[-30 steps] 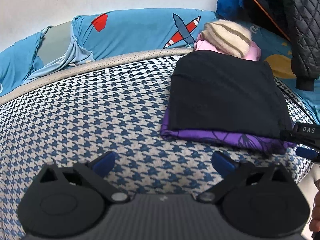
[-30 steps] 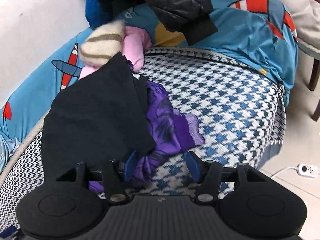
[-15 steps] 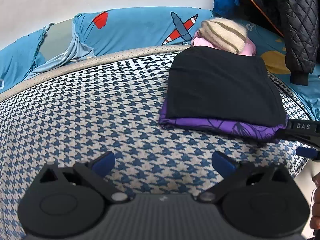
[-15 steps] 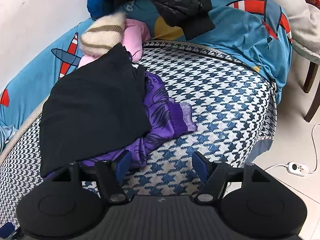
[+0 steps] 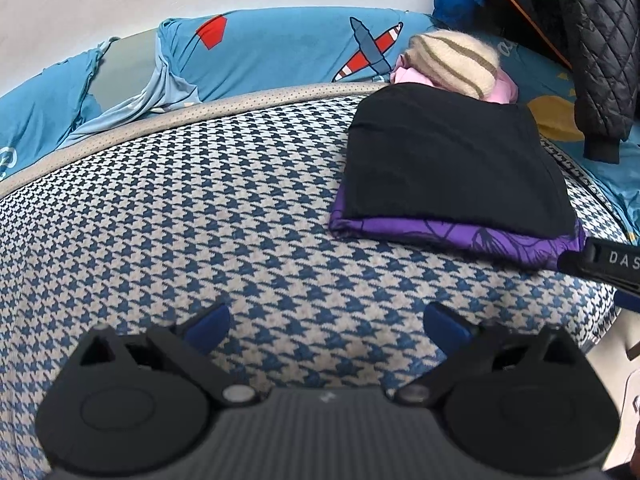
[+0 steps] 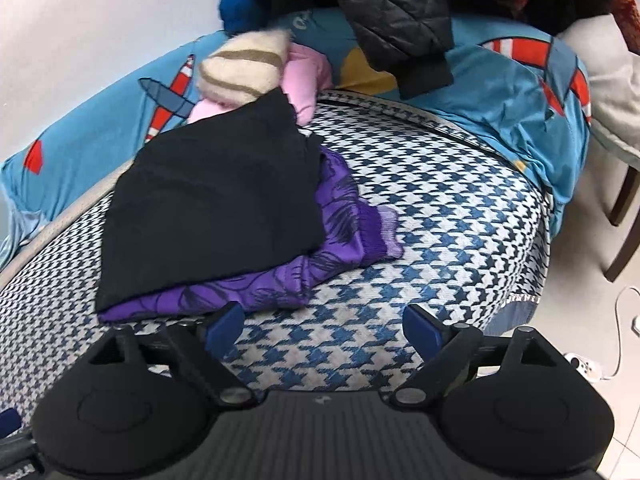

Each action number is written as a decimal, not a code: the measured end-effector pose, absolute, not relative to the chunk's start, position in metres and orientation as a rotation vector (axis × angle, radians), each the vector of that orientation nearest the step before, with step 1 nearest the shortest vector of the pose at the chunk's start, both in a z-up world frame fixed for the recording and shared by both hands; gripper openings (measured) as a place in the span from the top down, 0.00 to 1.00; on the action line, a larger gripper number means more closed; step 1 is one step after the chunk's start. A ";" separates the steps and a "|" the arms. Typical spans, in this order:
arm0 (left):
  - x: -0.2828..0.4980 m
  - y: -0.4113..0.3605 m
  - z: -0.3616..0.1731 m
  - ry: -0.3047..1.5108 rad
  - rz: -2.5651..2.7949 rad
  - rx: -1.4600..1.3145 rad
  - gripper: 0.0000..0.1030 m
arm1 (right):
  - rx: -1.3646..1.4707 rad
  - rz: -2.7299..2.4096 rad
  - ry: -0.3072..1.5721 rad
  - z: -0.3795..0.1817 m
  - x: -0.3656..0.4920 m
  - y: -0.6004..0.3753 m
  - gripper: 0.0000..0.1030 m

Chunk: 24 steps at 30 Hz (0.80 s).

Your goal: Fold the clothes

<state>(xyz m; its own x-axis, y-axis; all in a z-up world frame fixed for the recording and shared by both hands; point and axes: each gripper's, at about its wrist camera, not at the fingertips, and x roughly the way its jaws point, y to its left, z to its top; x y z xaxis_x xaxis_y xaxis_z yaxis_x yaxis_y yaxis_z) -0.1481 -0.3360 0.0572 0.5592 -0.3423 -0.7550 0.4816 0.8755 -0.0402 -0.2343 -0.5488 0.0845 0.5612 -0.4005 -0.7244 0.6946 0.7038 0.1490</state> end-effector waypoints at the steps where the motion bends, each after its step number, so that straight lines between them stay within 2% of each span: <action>1: -0.149 -0.336 0.057 0.851 -0.489 0.180 0.00 | 0.450 -0.664 0.717 0.085 -0.235 -0.547 0.12; 9: -0.153 -0.334 0.054 0.882 -0.487 0.185 0.00 | 0.439 -0.637 0.692 0.090 -0.243 -0.535 0.09; 24: -0.157 -0.333 0.053 0.890 -0.480 0.198 0.00 | 0.420 -0.626 0.679 0.092 -0.243 -0.532 0.08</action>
